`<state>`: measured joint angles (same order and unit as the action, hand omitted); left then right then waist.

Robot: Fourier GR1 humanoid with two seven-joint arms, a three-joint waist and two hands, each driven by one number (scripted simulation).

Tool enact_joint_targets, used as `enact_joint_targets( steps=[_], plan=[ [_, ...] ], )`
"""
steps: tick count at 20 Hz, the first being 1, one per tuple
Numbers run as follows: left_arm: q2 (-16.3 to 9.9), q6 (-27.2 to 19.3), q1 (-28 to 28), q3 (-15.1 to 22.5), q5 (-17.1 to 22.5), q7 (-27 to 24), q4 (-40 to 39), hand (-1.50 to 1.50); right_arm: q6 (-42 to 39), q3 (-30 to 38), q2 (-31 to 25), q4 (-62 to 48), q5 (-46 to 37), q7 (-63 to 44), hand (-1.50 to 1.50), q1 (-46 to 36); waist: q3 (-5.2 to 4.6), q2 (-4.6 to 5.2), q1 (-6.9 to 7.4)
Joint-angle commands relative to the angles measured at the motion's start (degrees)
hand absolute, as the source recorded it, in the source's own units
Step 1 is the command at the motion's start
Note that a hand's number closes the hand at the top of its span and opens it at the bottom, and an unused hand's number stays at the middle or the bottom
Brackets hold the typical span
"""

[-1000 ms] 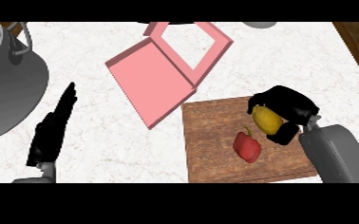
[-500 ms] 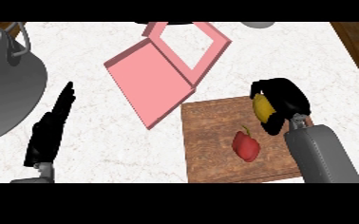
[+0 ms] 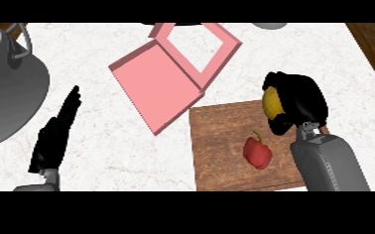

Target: Pick the lemon from the cutting board and place it in the cardboard box

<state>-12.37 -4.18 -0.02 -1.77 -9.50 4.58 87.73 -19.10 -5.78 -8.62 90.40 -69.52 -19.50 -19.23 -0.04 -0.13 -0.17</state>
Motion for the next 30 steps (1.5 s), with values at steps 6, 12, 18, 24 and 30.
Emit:
enact_joint_targets(
  steps=[6,12,18,24,30],
  plan=[
    [1.11,-0.89,2.90,0.92,-1.63,-1.37,0.24,0.00,1.07,4.35,7.96,13.07,14.20,3.76,1.50,-4.93,0.07,-0.02,0.17],
    [-0.06,1.03,2.00,-0.72,0.00,-1.61,0.69,0.00,3.27,-2.25,8.56,15.25,22.14,-3.65,1.50,-11.92,0.01,0.11,0.90],
    [0.42,1.90,1.61,-0.31,-0.43,1.07,3.08,0.00,6.20,-3.72,8.60,5.56,26.52,-10.73,1.50,-25.31,0.02,0.14,0.84],
    [1.29,1.48,0.84,-0.16,-1.38,-3.46,-0.65,0.00,11.70,-6.22,8.61,-10.70,28.59,-15.73,1.50,-39.70,-0.02,0.27,1.28],
    [1.58,1.58,-1.18,0.22,-1.60,1.53,1.60,0.00,20.97,-8.82,8.62,-30.28,31.57,-11.61,1.50,-45.42,-0.02,0.62,2.47]
  ],
)
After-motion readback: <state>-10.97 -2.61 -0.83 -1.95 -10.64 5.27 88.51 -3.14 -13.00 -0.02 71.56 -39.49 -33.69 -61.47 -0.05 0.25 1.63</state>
